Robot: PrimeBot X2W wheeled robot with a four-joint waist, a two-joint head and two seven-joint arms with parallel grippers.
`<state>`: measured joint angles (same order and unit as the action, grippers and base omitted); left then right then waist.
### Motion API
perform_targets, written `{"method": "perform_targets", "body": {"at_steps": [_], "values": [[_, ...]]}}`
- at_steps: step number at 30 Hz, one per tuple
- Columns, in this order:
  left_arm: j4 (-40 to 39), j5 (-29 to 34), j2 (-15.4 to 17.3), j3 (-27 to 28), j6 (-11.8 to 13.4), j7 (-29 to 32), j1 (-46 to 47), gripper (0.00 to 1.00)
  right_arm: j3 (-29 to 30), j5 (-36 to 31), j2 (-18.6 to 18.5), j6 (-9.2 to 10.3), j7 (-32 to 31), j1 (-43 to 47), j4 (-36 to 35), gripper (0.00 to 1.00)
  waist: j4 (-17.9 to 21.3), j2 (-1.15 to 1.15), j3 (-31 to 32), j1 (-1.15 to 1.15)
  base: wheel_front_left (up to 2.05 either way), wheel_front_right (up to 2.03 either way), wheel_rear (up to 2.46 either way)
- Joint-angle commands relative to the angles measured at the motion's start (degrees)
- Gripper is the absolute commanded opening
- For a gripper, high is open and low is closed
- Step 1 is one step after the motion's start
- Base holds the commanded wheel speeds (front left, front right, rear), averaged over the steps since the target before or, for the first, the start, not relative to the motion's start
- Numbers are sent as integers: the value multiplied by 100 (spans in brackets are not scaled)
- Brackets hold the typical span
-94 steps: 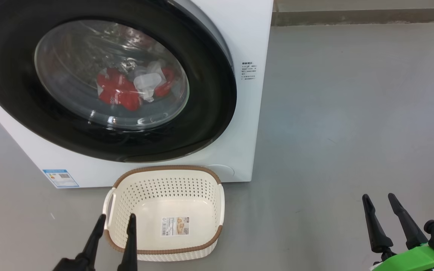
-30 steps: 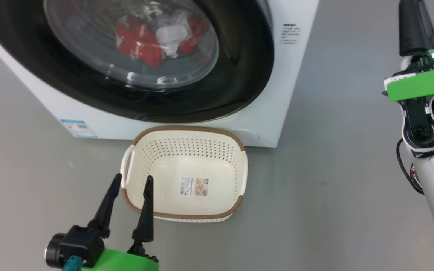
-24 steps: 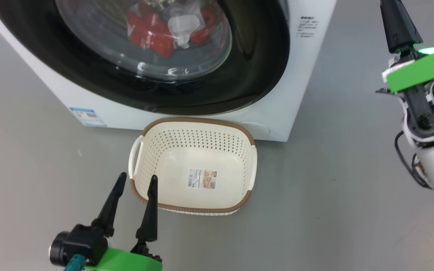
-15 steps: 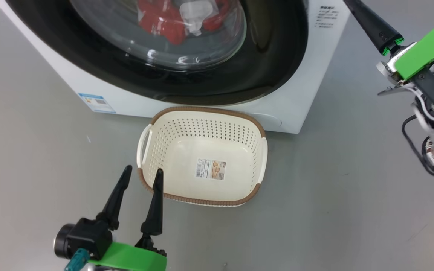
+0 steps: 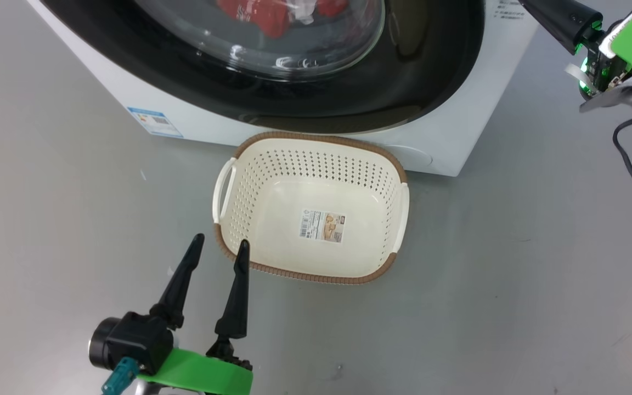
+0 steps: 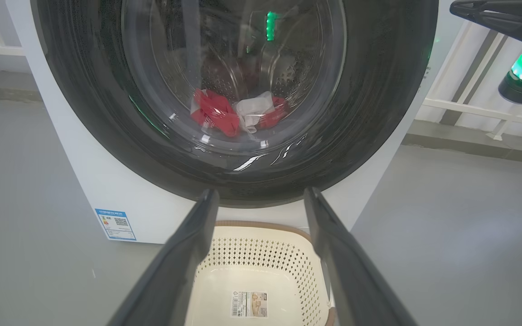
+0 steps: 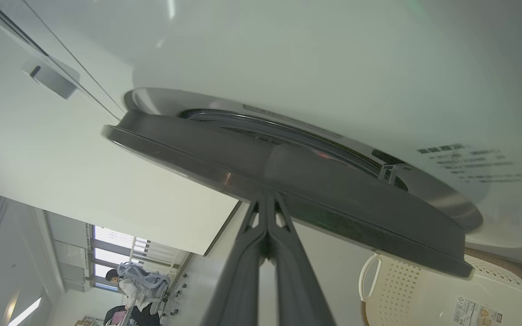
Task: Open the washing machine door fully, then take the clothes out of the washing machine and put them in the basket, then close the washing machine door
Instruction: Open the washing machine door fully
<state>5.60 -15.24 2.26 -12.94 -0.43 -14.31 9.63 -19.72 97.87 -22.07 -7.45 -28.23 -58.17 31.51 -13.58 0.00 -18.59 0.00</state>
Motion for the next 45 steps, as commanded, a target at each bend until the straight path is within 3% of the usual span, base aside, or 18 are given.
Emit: {"method": "perform_targets", "body": {"at_steps": [1,13,25,45], "values": [[-181,-53,62,148,69,-69,103,100,59,95,79,-3,-155,-197,-3,0,-54,0,-72,0,0,0,0],[-303,-153,62,-40,121,-69,169,100,187,-94,190,-3,-693,-733,583,0,-214,0,-402,0,0,0,0],[-404,-261,62,-195,214,-69,313,100,271,-331,272,-3,-771,-1026,725,0,-276,0,-643,0,0,0,0],[-393,-286,62,-320,273,-69,339,100,176,-493,499,-3,-1201,-140,70,0,-213,0,-287,0,0,0,0]]}}
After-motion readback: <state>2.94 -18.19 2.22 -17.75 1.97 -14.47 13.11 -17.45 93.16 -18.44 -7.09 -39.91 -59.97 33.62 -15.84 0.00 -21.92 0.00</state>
